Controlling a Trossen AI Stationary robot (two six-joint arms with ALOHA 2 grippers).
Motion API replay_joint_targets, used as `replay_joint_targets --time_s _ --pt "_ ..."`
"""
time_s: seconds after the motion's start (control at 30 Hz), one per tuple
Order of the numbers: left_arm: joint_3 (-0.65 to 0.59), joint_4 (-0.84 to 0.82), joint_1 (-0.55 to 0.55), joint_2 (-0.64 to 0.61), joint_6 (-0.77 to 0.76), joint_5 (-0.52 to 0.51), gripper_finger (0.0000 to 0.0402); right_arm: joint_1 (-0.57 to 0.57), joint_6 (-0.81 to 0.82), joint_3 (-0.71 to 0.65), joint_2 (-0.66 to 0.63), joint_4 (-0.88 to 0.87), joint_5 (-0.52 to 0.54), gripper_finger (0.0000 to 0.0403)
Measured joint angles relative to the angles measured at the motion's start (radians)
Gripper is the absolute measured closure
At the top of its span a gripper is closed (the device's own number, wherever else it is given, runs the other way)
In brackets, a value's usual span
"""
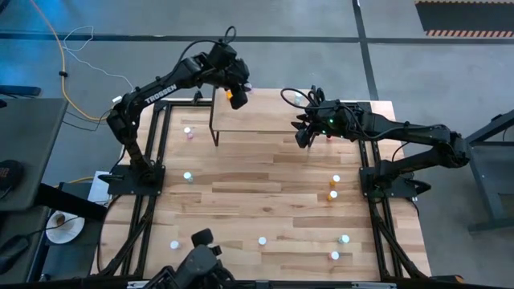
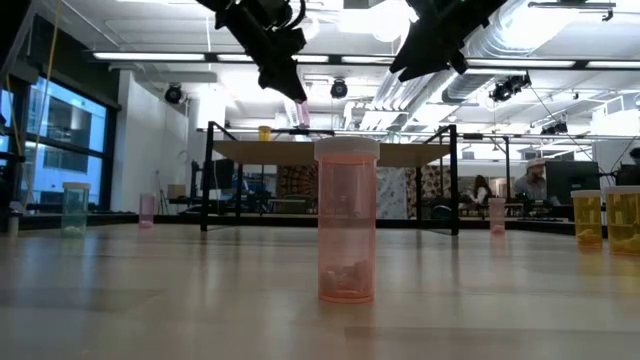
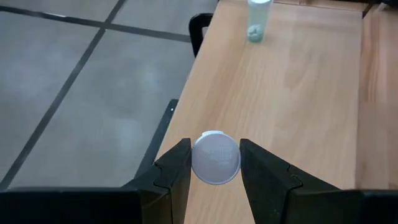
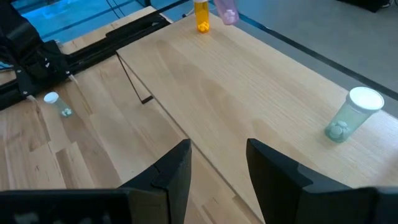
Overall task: Pick and place medicine bottles onto shelf by color
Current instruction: Put the bottom right purple pill bottle on the shelf
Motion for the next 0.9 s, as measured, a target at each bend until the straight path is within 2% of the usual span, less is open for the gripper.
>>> replay_joint_targets --time_s 0.27,0.5,0.67,0.8,0.9 --pt "0.0 -0.001 0.026 0.0 -0.014 0.012 0.0284 0.0 0.001 0.0 0.0 0.0 0.0 0.0256" --pt "0.011 0.069 0.024 0.0 0.0 0.019 0.0284 0.0 -0.001 0.0 0.0 0.0 0.0 0.0256" --pt "0.122 0.046 0.032 0.044 -0.011 0.06 0.0284 0.0 0.0 0.0 0.0 0.0 0.0 0.0256" --pt "0.235 -0.052 0.032 0.11 -0.032 0.067 0.0284 0.0 0.0 0.0 0.0 0.0 0.0 0.0256" --pt "0.269 -0.106 0.032 0.139 -0.034 0.066 0.0284 0.0 0.014 0.0 0.0 0.0 0.0 0.0256"
